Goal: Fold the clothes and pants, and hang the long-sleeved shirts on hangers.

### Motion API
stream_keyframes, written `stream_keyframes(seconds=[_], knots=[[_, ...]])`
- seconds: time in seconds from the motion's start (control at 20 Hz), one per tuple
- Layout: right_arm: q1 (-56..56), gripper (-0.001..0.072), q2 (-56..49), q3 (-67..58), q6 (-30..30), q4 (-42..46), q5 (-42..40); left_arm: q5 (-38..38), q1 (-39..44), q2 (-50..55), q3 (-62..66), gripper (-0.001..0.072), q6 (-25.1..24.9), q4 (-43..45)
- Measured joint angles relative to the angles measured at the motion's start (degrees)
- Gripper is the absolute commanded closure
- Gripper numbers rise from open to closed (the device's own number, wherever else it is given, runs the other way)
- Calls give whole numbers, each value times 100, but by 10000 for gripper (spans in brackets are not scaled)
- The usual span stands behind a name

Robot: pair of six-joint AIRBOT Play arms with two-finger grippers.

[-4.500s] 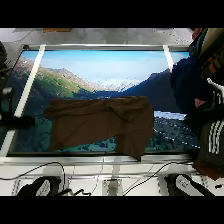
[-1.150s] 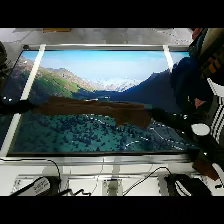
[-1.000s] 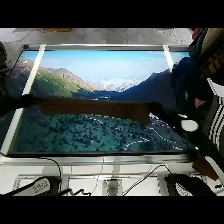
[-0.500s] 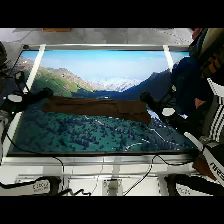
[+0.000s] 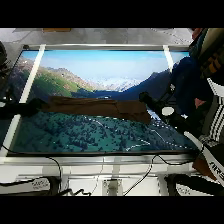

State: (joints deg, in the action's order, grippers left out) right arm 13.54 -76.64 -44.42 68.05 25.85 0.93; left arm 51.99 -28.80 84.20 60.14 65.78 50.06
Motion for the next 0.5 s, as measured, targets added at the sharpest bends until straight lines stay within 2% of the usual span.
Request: stream_keyframes(seconds=[0.2, 0.35, 0.4, 0.45, 0.5], knots=[[0, 31, 11, 0, 0, 15, 313, 2, 164, 614, 0, 8, -363, -599], [0, 31, 70, -2, 0, 20, 533, -461, 472, 922, 9, 10, -492, -973], [0, 34, 107, 0, 0, 24, 601, -699, 603, 981, 9, 45, -531, -1003], [0, 123, 157, -4, 0, 48, 669, -975, 717, 1027, 9, 266, -549, -1073], [0, 360, 190, -24, -4, 98, 728, -1283, 833, 1064, 7, 444, -555, -1093]])
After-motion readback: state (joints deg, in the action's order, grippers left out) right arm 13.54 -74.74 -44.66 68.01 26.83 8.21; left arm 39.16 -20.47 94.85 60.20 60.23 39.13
